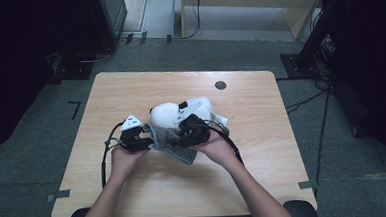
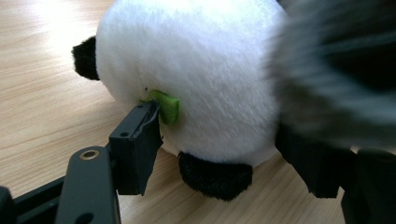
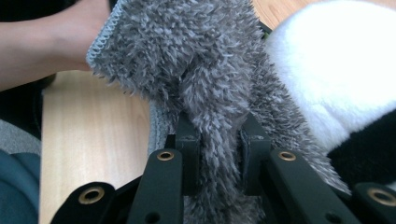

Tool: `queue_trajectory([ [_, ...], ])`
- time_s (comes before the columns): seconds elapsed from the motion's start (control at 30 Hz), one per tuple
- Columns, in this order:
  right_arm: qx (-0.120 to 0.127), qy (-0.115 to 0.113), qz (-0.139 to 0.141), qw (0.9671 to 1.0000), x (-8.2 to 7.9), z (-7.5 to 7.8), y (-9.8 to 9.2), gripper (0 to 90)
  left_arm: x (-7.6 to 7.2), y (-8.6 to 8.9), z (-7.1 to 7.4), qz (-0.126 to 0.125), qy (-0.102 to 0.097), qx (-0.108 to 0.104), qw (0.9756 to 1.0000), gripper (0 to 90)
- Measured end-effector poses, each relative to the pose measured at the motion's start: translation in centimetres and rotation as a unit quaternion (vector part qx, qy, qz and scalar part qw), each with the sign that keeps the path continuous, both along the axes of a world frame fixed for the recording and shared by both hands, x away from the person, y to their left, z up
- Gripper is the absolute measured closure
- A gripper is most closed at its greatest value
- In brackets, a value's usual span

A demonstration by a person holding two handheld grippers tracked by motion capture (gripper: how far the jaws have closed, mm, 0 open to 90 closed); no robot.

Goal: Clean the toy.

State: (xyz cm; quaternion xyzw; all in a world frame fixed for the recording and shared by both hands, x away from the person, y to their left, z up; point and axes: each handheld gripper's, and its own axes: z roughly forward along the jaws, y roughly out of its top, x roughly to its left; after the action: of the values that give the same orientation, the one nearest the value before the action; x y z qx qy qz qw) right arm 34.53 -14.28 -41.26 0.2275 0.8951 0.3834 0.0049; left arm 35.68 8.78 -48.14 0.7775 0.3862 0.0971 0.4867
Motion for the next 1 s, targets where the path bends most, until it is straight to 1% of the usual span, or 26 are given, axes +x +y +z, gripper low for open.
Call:
queue_trajectory([
  [0.1,-0.001,0.008,-0.011,0.9999,0.4,-0.3,-0.2,74.7,0.0,0.0,0.0,0.0,0.0,-0.001,1.0,30.7],
  [0.2,-0.007,-0.004,-0.02,0.9998,0.4,-0.1,-0.7,74.7,0.0,0.0,0.0,-0.001,0.0,0.0,1.0,30.6],
  [0.4,-0.004,-0.009,-0.039,0.9992,0.2,0.5,-2.5,74.6,0.1,0.0,-0.1,-0.001,-0.001,-0.001,1.0,30.5],
  [0.57,-0.009,-0.009,-0.054,0.9985,-0.2,0.6,-4.4,74.6,0.1,0.1,-0.1,-0.002,-0.002,-0.001,1.0,30.3],
  [0.77,-0.011,-0.018,-0.074,0.997,-0.9,1.0,-7.1,74.5,0.1,0.0,-0.1,-0.002,-0.003,-0.001,1.0,30.2],
  [1.0,-0.013,-0.016,-0.101,0.9947,-1.5,1.2,-10.2,74.5,0.1,0.1,-0.1,-0.003,-0.003,0.0,1.0,30.2],
])
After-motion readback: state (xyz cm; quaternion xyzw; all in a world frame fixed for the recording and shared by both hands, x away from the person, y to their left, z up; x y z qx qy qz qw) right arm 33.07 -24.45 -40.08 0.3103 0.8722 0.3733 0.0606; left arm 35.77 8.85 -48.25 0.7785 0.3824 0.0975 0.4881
